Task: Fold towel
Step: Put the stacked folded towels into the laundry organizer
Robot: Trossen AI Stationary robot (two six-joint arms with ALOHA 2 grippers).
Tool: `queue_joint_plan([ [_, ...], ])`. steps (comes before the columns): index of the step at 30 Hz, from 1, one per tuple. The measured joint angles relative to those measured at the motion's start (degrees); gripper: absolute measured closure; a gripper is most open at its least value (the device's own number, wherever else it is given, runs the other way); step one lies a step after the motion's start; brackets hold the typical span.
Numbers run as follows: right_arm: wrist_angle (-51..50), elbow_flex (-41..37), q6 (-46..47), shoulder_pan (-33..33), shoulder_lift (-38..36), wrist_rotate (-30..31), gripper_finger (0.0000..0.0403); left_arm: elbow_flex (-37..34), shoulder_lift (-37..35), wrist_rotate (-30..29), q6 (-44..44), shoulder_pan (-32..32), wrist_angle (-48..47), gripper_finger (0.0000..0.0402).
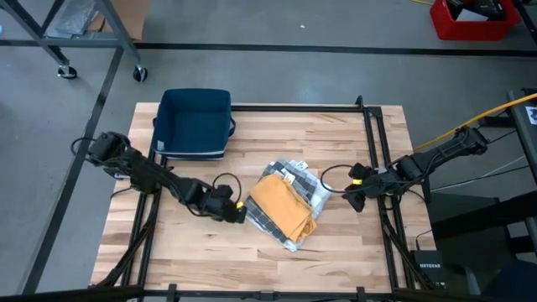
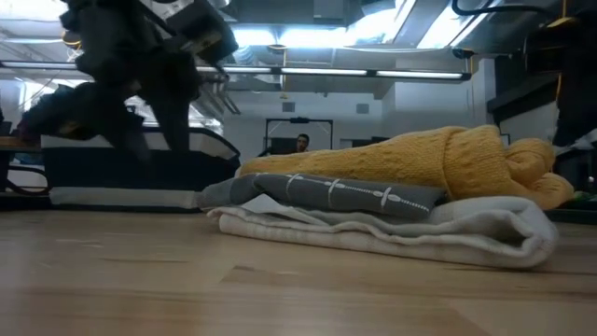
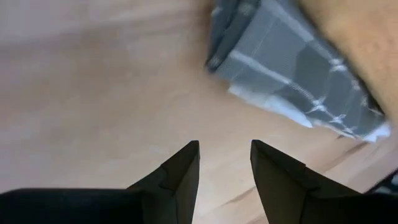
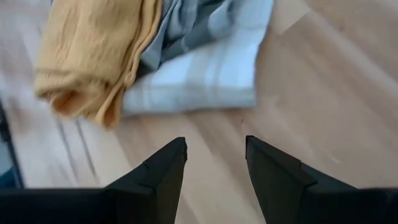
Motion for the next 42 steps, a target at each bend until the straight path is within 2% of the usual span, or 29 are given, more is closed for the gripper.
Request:
queue_joint_plan([
  [3,-0.05,0.0,1.1,0.0,0.02,2.46,0.0226,-0.02,2.05,-0.42,-5.75,-1.59,2.26,0.0266],
  [10,-0.01,0.0,4.31,0.0,1.66,6.69,0.0226,-0.02,7.86,-1.82,-13.06,-2.26,9.94,0.0266],
  [16,0.08,-0.04,5.54,-0.01,6.85,6.88,0.0226,-0.02,12.88,-4.08,-18.73,-2.26,17.97,0.0266],
  [21,1.48,-0.04,4.64,-0.77,11.06,6.95,0.0226,0.04,14.38,-5.61,-18.95,-2.29,22.27,0.0266],
  [29,7.38,-0.04,-6.33,-10.51,17.04,2.21,0.0226,0.04,14.4,-6.82,-18.78,-2.28,21.93,0.0266],
  [35,8.37,-0.04,-14.22,-18.96,19.97,-6.37,0.0226,0.02,14.4,-7.08,-16.76,-2.28,21.84,0.0266],
  [39,13.19,-0.04,-17.88,-23.71,21.8,-14.14,0.0226,0.02,14.4,-7.46,-16.27,-2.28,21.82,0.0266],
  [42,14.8,-0.04,-20.37,-26.53,23.85,-16.71,0.0226,0.02,14.4,-7.92,-16.2,-2.26,21.82,0.0266],
])
